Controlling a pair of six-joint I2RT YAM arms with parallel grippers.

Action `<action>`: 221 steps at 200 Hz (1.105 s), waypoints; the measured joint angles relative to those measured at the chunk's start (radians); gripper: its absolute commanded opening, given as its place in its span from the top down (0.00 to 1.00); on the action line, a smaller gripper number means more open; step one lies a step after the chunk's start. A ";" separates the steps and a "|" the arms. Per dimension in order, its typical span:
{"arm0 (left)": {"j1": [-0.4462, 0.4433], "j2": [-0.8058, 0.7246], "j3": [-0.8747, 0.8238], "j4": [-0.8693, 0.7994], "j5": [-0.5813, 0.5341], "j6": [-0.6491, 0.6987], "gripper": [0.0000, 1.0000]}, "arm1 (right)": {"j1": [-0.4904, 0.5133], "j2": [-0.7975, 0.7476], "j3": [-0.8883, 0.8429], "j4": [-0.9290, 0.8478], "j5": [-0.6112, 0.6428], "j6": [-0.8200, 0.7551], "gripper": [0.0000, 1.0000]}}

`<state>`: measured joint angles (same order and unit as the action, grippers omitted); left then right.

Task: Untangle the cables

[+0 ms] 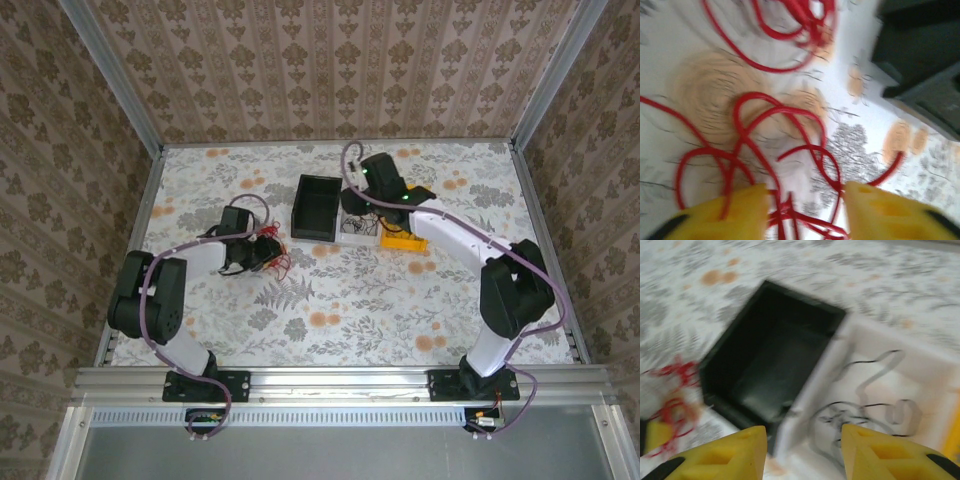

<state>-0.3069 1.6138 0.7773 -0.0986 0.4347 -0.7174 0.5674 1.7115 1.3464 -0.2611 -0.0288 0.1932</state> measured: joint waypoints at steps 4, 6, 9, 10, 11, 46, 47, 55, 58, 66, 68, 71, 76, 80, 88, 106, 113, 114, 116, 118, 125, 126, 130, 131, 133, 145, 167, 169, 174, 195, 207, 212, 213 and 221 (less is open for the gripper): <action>-0.001 -0.006 0.000 0.001 0.007 0.008 0.39 | 0.015 0.005 0.000 0.002 -0.017 -0.005 0.57; -0.002 -0.007 -0.001 0.002 0.009 0.006 0.38 | 0.022 0.007 0.000 0.003 -0.026 -0.006 0.57; -0.001 -0.013 -0.002 0.002 0.011 0.008 0.38 | 0.031 0.011 0.000 0.005 -0.036 -0.007 0.57; -0.001 -0.015 -0.003 0.002 0.011 0.008 0.38 | 0.035 0.014 0.000 0.005 -0.043 -0.008 0.57; -0.001 -0.018 -0.004 0.003 0.011 0.008 0.37 | 0.038 0.015 0.000 0.005 -0.046 -0.008 0.57; 0.026 -0.204 -0.089 0.002 -0.092 0.002 0.30 | 0.118 0.101 0.010 -0.008 -0.161 -0.037 0.58; 0.028 -0.215 -0.094 0.003 -0.099 -0.001 0.30 | 0.119 0.105 0.011 -0.010 -0.164 -0.037 0.58; 0.035 -0.283 -0.113 0.001 -0.137 -0.004 0.29 | 0.127 0.131 0.021 -0.018 -0.176 -0.044 0.58; 0.038 -0.307 -0.118 0.000 -0.150 -0.004 0.29 | 0.129 0.140 0.025 -0.021 -0.182 -0.046 0.58; 0.048 -0.363 -0.124 -0.002 -0.185 -0.004 0.29 | 0.136 0.164 0.039 -0.032 -0.190 -0.053 0.58; 0.050 -0.371 -0.124 -0.002 -0.191 -0.004 0.29 | 0.138 0.170 0.042 -0.034 -0.191 -0.055 0.58; 0.055 -0.391 -0.124 -0.002 -0.205 -0.004 0.29 | 0.140 0.178 0.047 -0.037 -0.194 -0.058 0.58; 0.063 -0.411 -0.124 -0.001 -0.222 -0.004 0.31 | 0.143 0.192 0.057 -0.042 -0.199 -0.060 0.58; 0.069 -0.422 -0.122 -0.002 -0.232 -0.004 0.33 | 0.146 0.203 0.066 -0.050 -0.205 -0.061 0.58; 0.084 -0.434 -0.120 -0.003 -0.254 -0.003 0.35 | 0.151 0.227 0.090 -0.063 -0.212 -0.063 0.58; 0.119 -0.403 -0.107 -0.022 -0.276 0.000 0.38 | 0.163 0.285 0.150 -0.085 -0.229 -0.064 0.59; 0.126 -0.381 -0.101 -0.032 -0.278 0.001 0.39 | 0.165 0.305 0.172 -0.093 -0.238 -0.064 0.60; 0.127 -0.377 -0.100 -0.034 -0.278 0.002 0.39 | 0.165 0.307 0.174 -0.095 -0.238 -0.064 0.60; 0.127 -0.372 -0.099 -0.035 -0.278 0.002 0.39 | 0.166 0.314 0.180 -0.098 -0.241 -0.064 0.60; 0.127 -0.364 -0.097 -0.037 -0.278 0.002 0.39 | 0.167 0.320 0.188 -0.101 -0.245 -0.065 0.60; 0.128 -0.338 -0.091 -0.043 -0.274 0.004 0.40 | 0.169 0.338 0.206 -0.110 -0.253 -0.067 0.60; 0.128 -0.335 -0.090 -0.043 -0.274 0.005 0.40 | 0.169 0.340 0.208 -0.111 -0.253 -0.067 0.60; 0.128 -0.320 -0.087 -0.047 -0.270 0.005 0.41 | 0.169 0.349 0.217 -0.117 -0.259 -0.067 0.60; 0.127 -0.317 -0.086 -0.047 -0.269 0.005 0.40 | 0.170 0.351 0.219 -0.118 -0.261 -0.067 0.60; 0.127 -0.312 -0.084 -0.048 -0.267 0.005 0.41 | 0.171 0.355 0.224 -0.122 -0.263 -0.067 0.60; 0.124 -0.276 -0.076 -0.051 -0.252 0.008 0.41 | 0.171 0.379 0.245 -0.136 -0.279 -0.067 0.61; 0.118 -0.220 -0.066 -0.050 -0.228 0.009 0.42 | 0.173 0.409 0.257 -0.151 -0.305 -0.066 0.62; 0.118 -0.217 -0.065 -0.050 -0.226 0.009 0.42 | 0.173 0.410 0.257 -0.154 -0.308 -0.066 0.62; 0.117 -0.204 -0.064 -0.050 -0.222 0.010 0.43 | 0.173 0.414 0.257 -0.159 -0.314 -0.066 0.62; 0.107 -0.157 -0.061 -0.043 -0.206 0.011 0.44 | 0.173 0.426 0.257 -0.174 -0.333 -0.066 0.63; 0.099 -0.127 -0.055 -0.035 -0.196 0.011 0.45 | 0.175 0.431 0.257 -0.177 -0.344 -0.066 0.64; 0.097 -0.115 -0.051 -0.031 -0.194 0.011 0.46 | 0.175 0.432 0.257 -0.177 -0.347 -0.066 0.64; 0.095 -0.112 -0.051 -0.029 -0.193 0.011 0.46 | 0.175 0.433 0.257 -0.177 -0.348 -0.066 0.64; 0.089 -0.097 -0.043 -0.026 -0.190 0.011 0.48 | 0.177 0.436 0.257 -0.177 -0.353 -0.066 0.64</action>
<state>-0.2176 1.5173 0.7338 -0.1242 0.2443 -0.7059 0.7444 2.1471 1.6039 -0.4381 -0.3817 0.1272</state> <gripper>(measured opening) 0.543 0.363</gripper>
